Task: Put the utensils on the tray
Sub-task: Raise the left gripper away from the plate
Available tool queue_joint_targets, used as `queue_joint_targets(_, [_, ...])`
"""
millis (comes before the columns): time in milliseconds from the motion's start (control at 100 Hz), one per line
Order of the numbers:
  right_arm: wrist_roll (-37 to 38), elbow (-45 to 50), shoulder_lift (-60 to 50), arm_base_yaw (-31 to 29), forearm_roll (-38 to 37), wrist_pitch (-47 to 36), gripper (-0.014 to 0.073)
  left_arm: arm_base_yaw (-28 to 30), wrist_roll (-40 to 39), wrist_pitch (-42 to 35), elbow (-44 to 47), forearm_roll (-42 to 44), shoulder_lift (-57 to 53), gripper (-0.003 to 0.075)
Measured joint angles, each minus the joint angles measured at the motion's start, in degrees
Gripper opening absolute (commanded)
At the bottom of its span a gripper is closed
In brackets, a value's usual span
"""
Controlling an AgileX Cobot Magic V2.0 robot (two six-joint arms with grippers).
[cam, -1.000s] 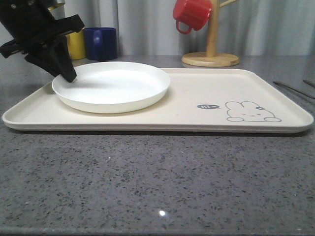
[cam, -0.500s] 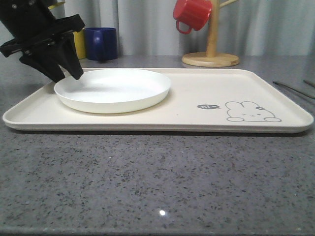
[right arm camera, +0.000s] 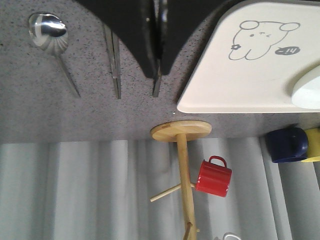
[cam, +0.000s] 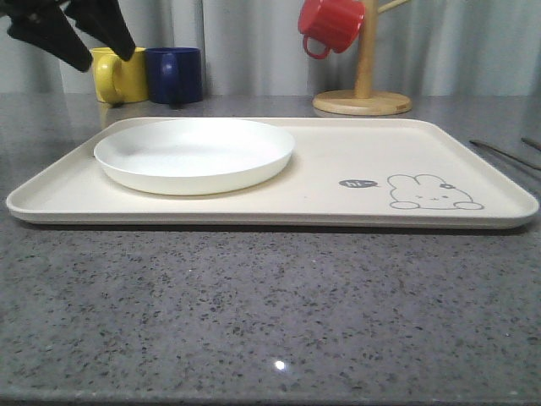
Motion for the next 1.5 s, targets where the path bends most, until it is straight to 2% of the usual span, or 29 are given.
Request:
queue_joint_targets(430, [0.0,0.0,0.0,0.0,0.0,0.0,-0.0068,3.39,0.0,-20.78,28.86,2.77,-31.48,0.0392])
queue_joint_targets(800, [0.0,0.0,0.0,0.0,0.0,0.0,-0.0068,4.46,0.0,-29.85,51.74,2.77,-61.13,0.0392])
queue_joint_targets(1060, [0.0,0.0,0.0,0.0,0.0,0.0,-0.0068,4.46,0.0,-34.45,61.11,3.19,-75.23,0.0384])
queue_joint_targets(1180, [0.0,0.0,0.0,0.0,0.0,0.0,-0.0068,4.46,0.0,-34.83,62.42,3.19,-77.47,0.0297])
queue_joint_targets(1390, [0.0,0.0,0.0,0.0,0.0,0.0,-0.0068,4.46,0.0,-34.94,62.55,3.19,-77.69,-0.0013])
queue_joint_targets(1500, [0.0,0.0,0.0,0.0,0.0,0.0,-0.0068,4.46,0.0,-34.94,62.55,3.19,-77.69,-0.0017])
